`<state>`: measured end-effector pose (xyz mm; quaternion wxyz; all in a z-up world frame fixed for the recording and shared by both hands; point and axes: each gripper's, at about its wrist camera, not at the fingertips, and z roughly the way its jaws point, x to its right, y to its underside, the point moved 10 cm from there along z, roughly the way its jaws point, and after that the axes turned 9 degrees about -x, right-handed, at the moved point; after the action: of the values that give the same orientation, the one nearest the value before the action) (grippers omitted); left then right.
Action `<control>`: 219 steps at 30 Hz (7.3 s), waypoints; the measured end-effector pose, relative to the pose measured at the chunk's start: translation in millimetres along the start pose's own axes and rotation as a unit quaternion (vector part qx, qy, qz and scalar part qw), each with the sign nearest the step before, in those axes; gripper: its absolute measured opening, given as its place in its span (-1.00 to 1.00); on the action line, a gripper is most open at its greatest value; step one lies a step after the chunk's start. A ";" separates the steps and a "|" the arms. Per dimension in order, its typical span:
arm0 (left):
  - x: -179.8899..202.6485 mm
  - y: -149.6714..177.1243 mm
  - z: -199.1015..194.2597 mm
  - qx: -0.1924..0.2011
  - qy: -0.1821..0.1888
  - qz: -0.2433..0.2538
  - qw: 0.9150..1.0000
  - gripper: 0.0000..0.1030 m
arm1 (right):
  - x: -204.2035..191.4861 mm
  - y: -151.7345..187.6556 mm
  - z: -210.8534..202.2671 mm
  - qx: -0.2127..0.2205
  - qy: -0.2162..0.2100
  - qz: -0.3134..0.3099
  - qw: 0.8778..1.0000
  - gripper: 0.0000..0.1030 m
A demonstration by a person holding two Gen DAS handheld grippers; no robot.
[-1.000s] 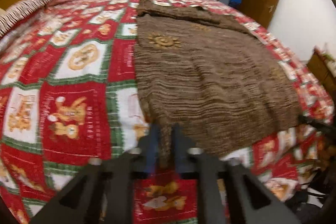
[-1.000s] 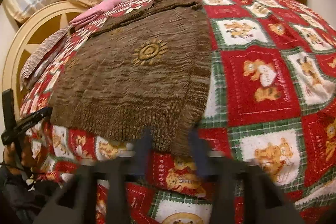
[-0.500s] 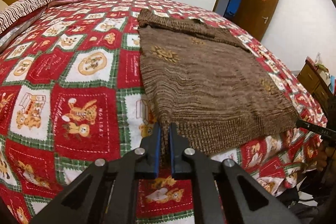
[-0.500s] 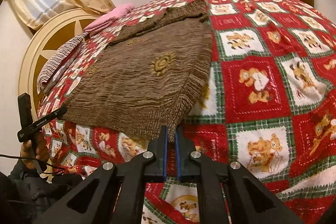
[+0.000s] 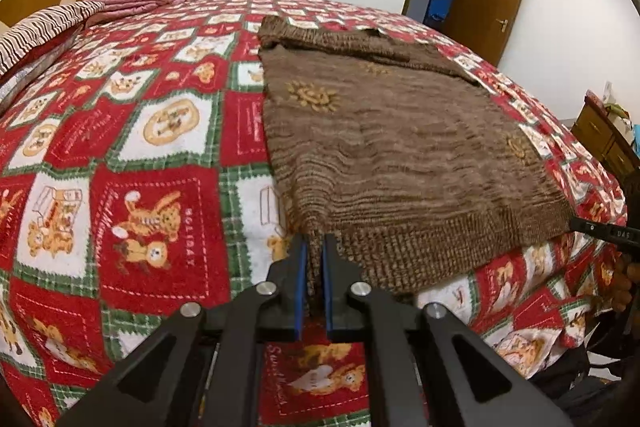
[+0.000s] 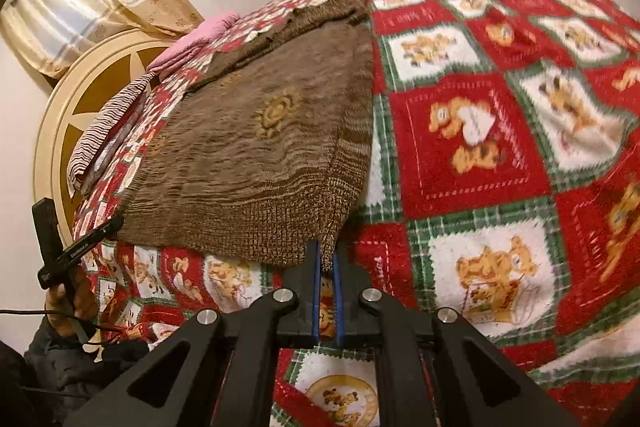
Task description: Fold small clothes
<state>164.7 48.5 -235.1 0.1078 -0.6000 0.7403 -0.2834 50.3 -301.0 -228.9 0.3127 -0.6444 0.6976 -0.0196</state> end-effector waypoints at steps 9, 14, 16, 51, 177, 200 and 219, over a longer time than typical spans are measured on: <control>-2.2 -27.3 -32.5 0.031 0.053 -0.025 0.998 -0.86 | -19.6 -25.3 -47.0 0.059 -0.061 0.002 0.996 -0.91; -4.5 -59.7 -41.7 0.053 0.061 -0.030 0.996 -0.86 | -34.7 -50.7 -70.5 0.092 -0.070 -0.009 0.993 -0.91; -4.3 -72.2 -43.5 0.059 0.066 -0.034 0.995 -0.86 | -39.4 -65.0 -75.4 0.102 -0.071 -0.012 0.992 -0.91; -35.9 -333.3 85.8 0.065 -0.053 0.014 0.996 -0.86 | -9.7 -387.4 10.2 0.133 0.010 -0.021 0.991 -0.91; -90.6 -225.4 137.2 -0.033 -0.121 -0.036 0.991 1.00 | 18.6 -261.1 101.8 -0.036 0.125 -0.107 0.986 -0.86; -92.9 -224.9 134.5 -0.012 -0.102 -0.056 0.993 1.00 | -1.6 -393.3 163.3 0.009 0.244 -0.072 0.967 -0.16; -98.4 -226.0 127.9 0.008 -0.083 -0.079 0.993 1.00 | -217.3 -383.2 303.1 -0.069 0.142 -0.276 0.948 -0.13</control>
<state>440.8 77.8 -233.2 0.1510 -0.6769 0.6770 -0.2462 524.4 -53.8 -218.3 0.1472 -0.8225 0.5290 -0.1486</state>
